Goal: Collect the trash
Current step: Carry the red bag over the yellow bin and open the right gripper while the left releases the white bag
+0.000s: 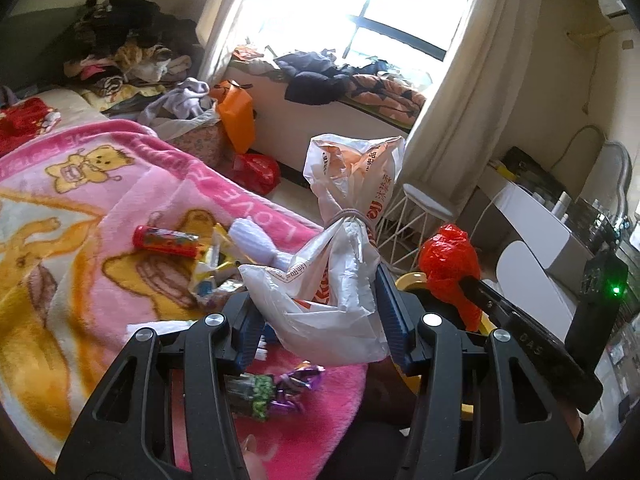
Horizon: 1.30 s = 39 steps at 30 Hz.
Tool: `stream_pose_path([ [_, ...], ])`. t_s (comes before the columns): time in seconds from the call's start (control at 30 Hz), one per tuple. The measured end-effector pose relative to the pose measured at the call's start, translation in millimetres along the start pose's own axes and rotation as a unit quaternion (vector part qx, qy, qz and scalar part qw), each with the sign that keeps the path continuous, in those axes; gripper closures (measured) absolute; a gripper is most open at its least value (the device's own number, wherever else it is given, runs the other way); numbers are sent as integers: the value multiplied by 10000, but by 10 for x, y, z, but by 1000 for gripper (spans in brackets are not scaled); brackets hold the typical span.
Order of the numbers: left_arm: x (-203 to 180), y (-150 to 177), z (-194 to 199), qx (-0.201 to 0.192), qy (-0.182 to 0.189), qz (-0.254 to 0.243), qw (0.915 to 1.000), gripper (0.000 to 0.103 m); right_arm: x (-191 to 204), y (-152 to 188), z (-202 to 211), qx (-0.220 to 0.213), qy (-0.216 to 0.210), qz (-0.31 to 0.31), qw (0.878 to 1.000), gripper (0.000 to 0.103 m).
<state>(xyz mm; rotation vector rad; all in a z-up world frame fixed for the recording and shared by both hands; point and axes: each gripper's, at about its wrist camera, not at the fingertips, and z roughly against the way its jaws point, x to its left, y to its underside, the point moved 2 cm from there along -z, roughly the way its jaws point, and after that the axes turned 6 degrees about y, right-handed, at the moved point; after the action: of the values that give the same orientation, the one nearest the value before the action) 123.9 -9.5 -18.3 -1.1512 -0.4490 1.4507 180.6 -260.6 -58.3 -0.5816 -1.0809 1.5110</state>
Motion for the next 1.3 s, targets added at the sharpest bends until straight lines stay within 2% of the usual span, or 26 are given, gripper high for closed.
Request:
stream_pose_path([
  [0.4, -245, 74, -142, 158, 180, -133, 9996, 59, -362, 65, 103, 75, 349, -460, 9983, 78],
  [0.87, -482, 196, -362, 426, 343, -299, 9981, 59, -792, 199, 82, 345, 743, -1103, 9905, 77],
  [1.3, -760, 346, -737, 937, 515, -538, 9928, 58, -1161, 311, 42, 581, 983, -1722, 9784, 75],
])
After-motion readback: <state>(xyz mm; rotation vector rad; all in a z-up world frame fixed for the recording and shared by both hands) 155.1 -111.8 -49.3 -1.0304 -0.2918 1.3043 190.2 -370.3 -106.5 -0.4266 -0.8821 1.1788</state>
